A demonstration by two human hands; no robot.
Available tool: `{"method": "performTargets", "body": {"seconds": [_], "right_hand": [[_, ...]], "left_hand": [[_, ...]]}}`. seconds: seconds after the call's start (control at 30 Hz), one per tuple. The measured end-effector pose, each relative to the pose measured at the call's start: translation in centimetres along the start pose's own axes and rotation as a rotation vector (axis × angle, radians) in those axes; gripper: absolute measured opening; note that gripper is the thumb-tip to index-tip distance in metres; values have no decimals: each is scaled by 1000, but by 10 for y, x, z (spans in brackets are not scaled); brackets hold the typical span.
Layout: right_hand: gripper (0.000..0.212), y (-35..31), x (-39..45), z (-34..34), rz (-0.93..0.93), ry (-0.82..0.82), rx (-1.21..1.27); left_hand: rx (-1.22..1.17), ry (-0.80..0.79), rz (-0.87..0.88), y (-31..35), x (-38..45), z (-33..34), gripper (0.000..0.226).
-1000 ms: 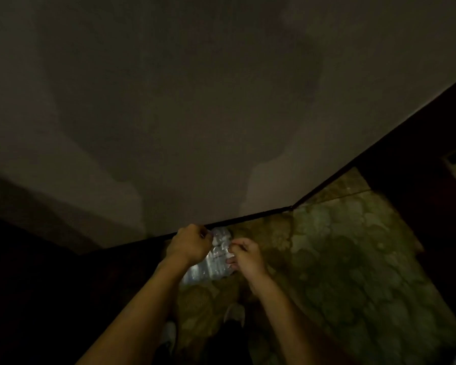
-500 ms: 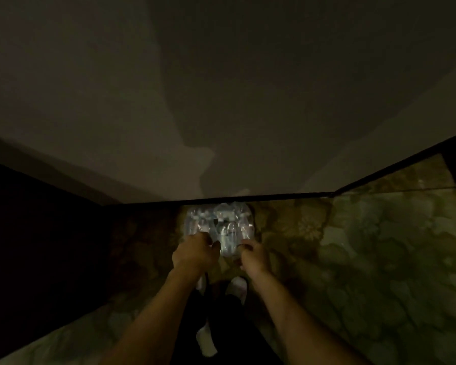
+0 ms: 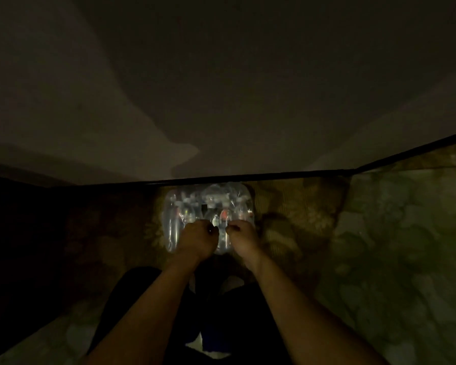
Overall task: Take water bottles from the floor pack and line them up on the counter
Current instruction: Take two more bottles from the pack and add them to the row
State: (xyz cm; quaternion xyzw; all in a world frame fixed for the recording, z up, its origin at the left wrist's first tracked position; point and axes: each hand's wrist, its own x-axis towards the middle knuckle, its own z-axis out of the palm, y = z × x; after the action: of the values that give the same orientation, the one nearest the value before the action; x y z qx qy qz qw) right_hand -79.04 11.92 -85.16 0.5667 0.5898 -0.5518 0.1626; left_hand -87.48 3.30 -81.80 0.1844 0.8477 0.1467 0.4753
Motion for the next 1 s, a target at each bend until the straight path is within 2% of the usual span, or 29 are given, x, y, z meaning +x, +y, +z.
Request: {"method": "performTargets", "body": {"seconds": [0.23,0.3,0.43,0.6,0.73,0.83,1.0], "right_hand": [[24,45,138,61,45,-121,-10],[30,55,165,74,20,-122,-73],[33,67,198,82,-61,-46,-272],[27,77,226,89,-81,43,-312],[39,77,239,91,-62,103,-328],[39,78,247,89,-73,128,-310],[34,92,259,80,-74,184,-452]], "left_hand": [[-117,-34,3,-46,133,61,28],[-132,-40,9,-57,160,75,26],[-145,-58,28,-73,197,102,27],[-180,-13,29,-81,220,118,26],[-240,14,9,-85,233,120,26],[-237,37,-23,-88,243,120,26],[-204,31,-67,-85,256,132,32]]}}
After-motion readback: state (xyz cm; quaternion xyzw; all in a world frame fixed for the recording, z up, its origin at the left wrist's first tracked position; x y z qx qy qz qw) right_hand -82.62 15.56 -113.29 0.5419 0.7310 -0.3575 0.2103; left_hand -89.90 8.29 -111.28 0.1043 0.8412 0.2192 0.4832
